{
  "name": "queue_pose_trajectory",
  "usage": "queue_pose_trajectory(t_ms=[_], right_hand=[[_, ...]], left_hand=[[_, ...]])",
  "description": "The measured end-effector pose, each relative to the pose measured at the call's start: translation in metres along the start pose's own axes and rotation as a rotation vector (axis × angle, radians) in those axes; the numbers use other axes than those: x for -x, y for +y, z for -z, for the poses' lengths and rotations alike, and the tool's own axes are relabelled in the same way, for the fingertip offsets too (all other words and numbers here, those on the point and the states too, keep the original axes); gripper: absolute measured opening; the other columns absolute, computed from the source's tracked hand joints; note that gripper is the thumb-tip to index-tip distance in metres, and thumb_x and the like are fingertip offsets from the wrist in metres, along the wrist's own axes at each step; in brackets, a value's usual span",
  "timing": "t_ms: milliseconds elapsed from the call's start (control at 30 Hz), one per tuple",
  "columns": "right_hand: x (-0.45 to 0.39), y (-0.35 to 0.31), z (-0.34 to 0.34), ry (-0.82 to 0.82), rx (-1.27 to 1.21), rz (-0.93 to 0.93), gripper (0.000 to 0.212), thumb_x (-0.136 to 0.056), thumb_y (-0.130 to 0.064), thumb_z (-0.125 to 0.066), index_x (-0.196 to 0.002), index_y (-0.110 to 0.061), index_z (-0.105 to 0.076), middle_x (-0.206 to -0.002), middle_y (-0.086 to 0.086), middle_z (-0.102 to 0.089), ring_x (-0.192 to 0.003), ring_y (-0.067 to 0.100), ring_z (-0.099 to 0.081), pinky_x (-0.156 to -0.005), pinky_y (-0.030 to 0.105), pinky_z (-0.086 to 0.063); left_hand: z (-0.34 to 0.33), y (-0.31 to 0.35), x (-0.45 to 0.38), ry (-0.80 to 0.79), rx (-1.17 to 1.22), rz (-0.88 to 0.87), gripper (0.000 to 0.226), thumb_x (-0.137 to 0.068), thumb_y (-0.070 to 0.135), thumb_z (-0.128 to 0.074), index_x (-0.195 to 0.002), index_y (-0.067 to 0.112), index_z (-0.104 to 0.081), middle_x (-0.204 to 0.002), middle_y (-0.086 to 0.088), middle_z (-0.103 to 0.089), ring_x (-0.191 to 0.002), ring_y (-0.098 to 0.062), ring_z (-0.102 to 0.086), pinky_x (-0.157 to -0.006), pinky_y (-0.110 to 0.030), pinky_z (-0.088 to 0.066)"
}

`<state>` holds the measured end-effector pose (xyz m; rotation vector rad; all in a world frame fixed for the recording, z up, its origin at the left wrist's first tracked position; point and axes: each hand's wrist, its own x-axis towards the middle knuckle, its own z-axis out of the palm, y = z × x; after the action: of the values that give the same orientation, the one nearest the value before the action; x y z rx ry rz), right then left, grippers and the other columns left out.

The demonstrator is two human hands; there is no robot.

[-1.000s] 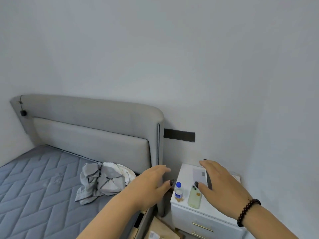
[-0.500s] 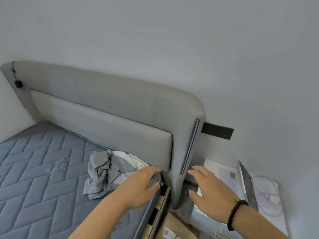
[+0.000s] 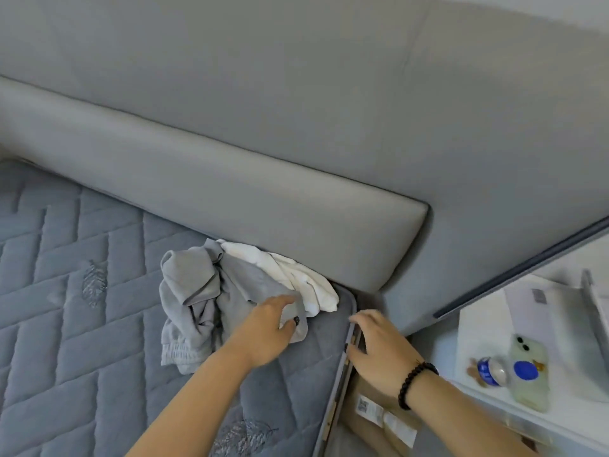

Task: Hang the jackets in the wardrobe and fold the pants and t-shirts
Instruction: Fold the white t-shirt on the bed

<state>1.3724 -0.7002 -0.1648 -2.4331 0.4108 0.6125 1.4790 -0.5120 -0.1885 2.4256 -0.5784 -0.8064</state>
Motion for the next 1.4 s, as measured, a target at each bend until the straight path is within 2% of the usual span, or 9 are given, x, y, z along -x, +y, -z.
queue_pose_trajectory(t_ms=[200,300,400,533,733,833,1000,1167,1400], right_hand=[[-0.105,0.031,-0.106,-0.042,-0.383,-0.228,0.065,-0.09,-0.03,-0.06,-0.145,-0.018,-0.027,-0.147,0.002,-0.026,-0.118,0.015,-0.046,-0.084,0.015,-0.04],[-0.156,0.044,-0.133,0.133,-0.45,-0.224,0.066,-0.086,-0.025,-0.066,-0.141,-0.014,-0.032,-0.14,0.006,-0.031,-0.12,0.018,-0.042,-0.099,0.023,-0.036],[-0.202,0.044,-0.142,0.325,-0.759,-0.242,0.058,-0.078,-0.022,-0.076,-0.128,-0.012,-0.047,-0.125,0.002,-0.051,-0.11,0.014,-0.052,-0.09,0.023,-0.042],[-0.244,0.039,-0.162,0.338,-1.08,-0.309,0.063,-0.07,-0.028,-0.082,-0.123,-0.015,-0.05,-0.123,0.001,-0.055,-0.102,0.015,-0.059,-0.069,0.019,-0.047],[-0.224,0.018,-0.177,0.251,-1.12,-0.253,0.005,-0.088,-0.014,-0.062,-0.088,-0.018,-0.06,-0.094,0.007,-0.065,-0.081,0.019,-0.062,-0.064,0.025,-0.051],[-0.189,0.007,-0.168,0.26,-1.122,-0.185,0.008,-0.089,-0.012,-0.061,-0.09,-0.019,-0.059,-0.091,0.005,-0.064,-0.082,0.02,-0.061,-0.066,0.026,-0.05],[-0.11,-0.007,-0.136,0.251,-1.117,-0.041,0.011,-0.088,-0.012,-0.064,-0.097,-0.018,-0.065,-0.102,0.007,-0.068,-0.093,0.023,-0.066,-0.081,0.036,-0.054],[-0.007,-0.017,-0.127,0.27,-1.027,0.117,0.022,-0.087,-0.012,-0.064,-0.11,-0.01,-0.065,-0.11,0.009,-0.069,-0.098,0.022,-0.065,-0.089,0.038,-0.051],[0.128,-0.014,-0.187,0.281,-0.902,0.252,0.018,-0.09,-0.011,-0.061,-0.104,-0.023,-0.063,-0.102,-0.003,-0.068,-0.096,0.013,-0.064,-0.082,0.025,-0.051]], left_hand=[[-0.081,-0.101,-0.05,-0.202,-0.2,0.054,0.066,-0.097,0.025,-0.047,-0.154,0.02,-0.014,-0.16,-0.006,-0.014,-0.145,-0.025,-0.021,-0.116,-0.035,-0.024],[-0.108,-0.142,-0.061,-0.163,-0.255,0.056,0.078,-0.096,0.027,-0.048,-0.154,0.03,0.004,-0.162,-0.007,0.001,-0.147,-0.029,-0.014,-0.116,-0.039,-0.025],[-0.132,-0.171,-0.068,-0.041,-0.248,0.036,0.082,-0.095,0.029,-0.05,-0.151,0.042,0.008,-0.162,-0.002,-0.001,-0.142,-0.031,-0.026,-0.105,-0.041,-0.041],[-0.153,-0.192,-0.082,0.24,-0.576,-0.057,0.084,-0.077,0.033,-0.07,-0.151,0.03,-0.031,-0.117,-0.011,-0.057,-0.091,-0.032,-0.061,-0.062,-0.044,-0.052],[-0.131,-0.211,-0.083,0.355,-0.718,-0.111,0.037,-0.058,0.016,-0.085,-0.091,0.014,-0.069,-0.07,-0.009,-0.062,-0.055,-0.033,-0.06,-0.041,-0.035,-0.045],[-0.107,-0.207,-0.066,0.312,-0.67,0.019,0.015,-0.078,0.011,-0.069,-0.092,0.009,-0.063,-0.089,-0.013,-0.065,-0.08,-0.036,-0.065,-0.058,-0.042,-0.052],[-0.079,-0.199,-0.043,0.437,-0.315,0.274,0.026,-0.092,0.022,-0.052,-0.11,0.004,-0.057,-0.119,-0.02,-0.056,-0.108,-0.039,-0.054,-0.08,-0.044,-0.046],[-0.103,-0.186,0.007,0.293,-0.167,0.284,0.043,-0.091,0.014,-0.048,-0.133,0.006,-0.039,-0.141,-0.02,-0.038,-0.127,-0.042,-0.039,-0.1,-0.047,-0.038],[-0.191,-0.17,0.126,0.235,0.175,0.097,0.082,-0.085,0.014,-0.061,-0.145,0.007,-0.006,-0.143,-0.02,-0.031,-0.122,-0.032,-0.04,-0.097,-0.049,-0.042]])
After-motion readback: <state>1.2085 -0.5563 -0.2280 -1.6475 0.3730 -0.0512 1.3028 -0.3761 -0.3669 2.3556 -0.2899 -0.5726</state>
